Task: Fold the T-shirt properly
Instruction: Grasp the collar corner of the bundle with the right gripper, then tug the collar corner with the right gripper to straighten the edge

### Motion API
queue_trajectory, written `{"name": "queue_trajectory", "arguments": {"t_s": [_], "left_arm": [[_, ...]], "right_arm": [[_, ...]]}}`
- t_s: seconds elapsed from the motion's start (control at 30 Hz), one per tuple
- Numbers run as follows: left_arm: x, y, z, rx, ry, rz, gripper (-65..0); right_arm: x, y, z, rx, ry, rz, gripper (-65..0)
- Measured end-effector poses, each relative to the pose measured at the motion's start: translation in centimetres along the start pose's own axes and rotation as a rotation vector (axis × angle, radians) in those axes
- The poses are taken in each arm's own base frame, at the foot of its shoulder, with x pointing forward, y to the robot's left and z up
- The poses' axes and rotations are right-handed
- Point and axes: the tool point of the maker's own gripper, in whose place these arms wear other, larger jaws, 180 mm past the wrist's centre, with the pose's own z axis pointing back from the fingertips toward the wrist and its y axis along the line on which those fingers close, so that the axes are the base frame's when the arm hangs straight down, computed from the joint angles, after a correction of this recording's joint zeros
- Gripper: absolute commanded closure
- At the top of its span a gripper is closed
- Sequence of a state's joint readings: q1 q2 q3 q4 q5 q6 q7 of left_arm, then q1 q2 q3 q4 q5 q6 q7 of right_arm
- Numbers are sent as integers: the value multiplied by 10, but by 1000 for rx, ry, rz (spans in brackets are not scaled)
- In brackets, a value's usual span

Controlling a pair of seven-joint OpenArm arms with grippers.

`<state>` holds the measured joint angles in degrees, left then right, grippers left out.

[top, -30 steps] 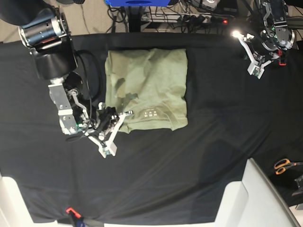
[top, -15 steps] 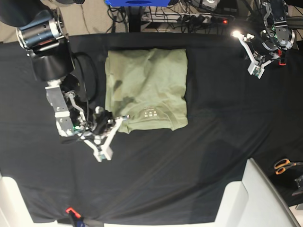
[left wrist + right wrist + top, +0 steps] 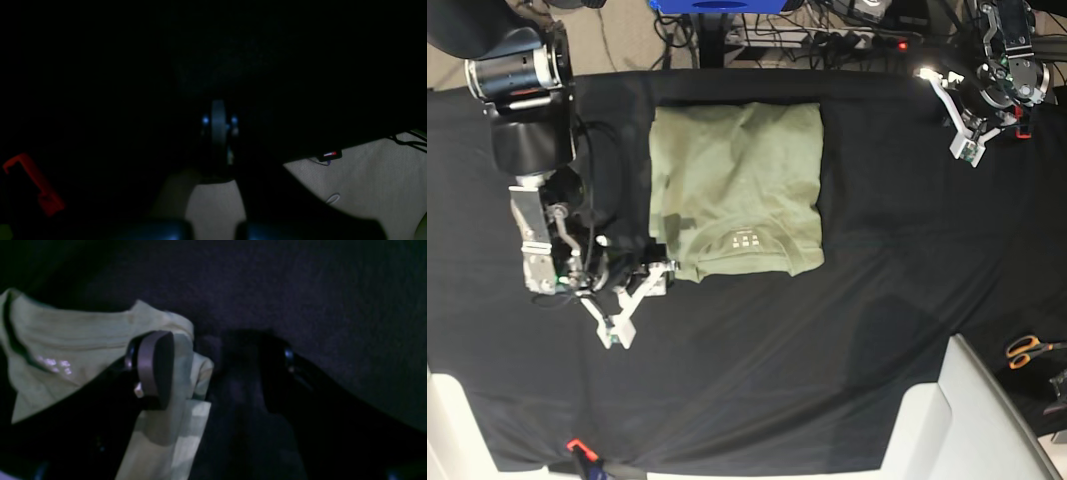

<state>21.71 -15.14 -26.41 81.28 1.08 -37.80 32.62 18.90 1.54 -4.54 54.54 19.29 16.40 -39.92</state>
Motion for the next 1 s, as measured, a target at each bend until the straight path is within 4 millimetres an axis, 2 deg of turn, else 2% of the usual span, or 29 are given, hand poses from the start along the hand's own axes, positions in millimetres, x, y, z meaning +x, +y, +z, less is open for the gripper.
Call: {"name": "queue_trajectory", "arguments": {"t_s": [0.17,0.3,0.7,0.77,0.9,0.93,1.0], "left_arm": [[0,0,0,-1,0,1,0],[0,0,0,0,-1,1,0],[4,2,-1,4,-1,-1,0],[4,2,-1,4,-1,-1,0],[3,2,-1,4,-1,-1,0],[3,2,-1,4,-1,-1,0],[3,2,-1,4,-1,-1,0]], "right_arm": [[-21,2,-9,28,64,-12,-335],[-21,2,-11,31,65,-9,-314],[-18,27,-17,73,61,-11,-311],[-18,29,-17,76,60,-11,-260],[-14,27,-16,72,55,-6,-42],[-11,27,-16,72,52,-5,-21],[-9,27,-15,73,45,-4,-24]]}}
